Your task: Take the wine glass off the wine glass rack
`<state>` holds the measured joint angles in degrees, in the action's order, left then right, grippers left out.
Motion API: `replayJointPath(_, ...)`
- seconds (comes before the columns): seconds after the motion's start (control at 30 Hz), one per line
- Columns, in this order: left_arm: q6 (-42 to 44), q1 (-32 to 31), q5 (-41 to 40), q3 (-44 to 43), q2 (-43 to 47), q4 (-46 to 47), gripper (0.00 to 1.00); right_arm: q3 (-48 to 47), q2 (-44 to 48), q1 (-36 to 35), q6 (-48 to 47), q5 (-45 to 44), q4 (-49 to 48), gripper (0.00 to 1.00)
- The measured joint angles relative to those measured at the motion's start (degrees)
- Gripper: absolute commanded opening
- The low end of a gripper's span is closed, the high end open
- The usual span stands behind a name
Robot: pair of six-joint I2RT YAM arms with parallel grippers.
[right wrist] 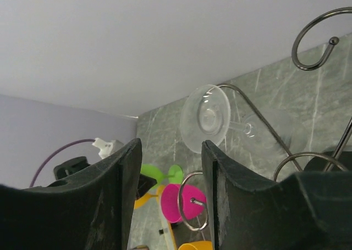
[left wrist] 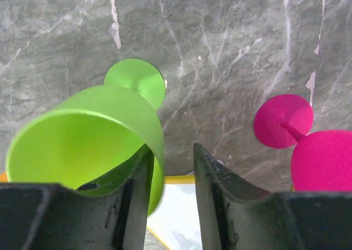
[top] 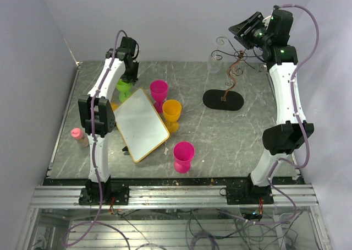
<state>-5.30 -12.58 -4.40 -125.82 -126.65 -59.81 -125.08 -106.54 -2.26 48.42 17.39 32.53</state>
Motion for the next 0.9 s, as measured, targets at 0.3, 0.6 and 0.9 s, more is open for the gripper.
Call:
replayJointPath(0.3,-1.3,0.0,1.6,-0.1,5.3,-0.1,0.64,-5.3,-5.6,0.0,-1.8,-0.2,3.2,0.45)
replayJointPath(0.6,-2.7,-0.2,4.8,-2.3,15.4,0.0,0.67,-5.7,-7.5,0.0,-2.1,-0.2,4.5,0.43)
replayJointPath(0.9,-4.2,-2.3,7.2,-2.3,22.2,0.0,0.68,-6.1,-9.7,0.0,-1.4,0.2,3.8,0.39)
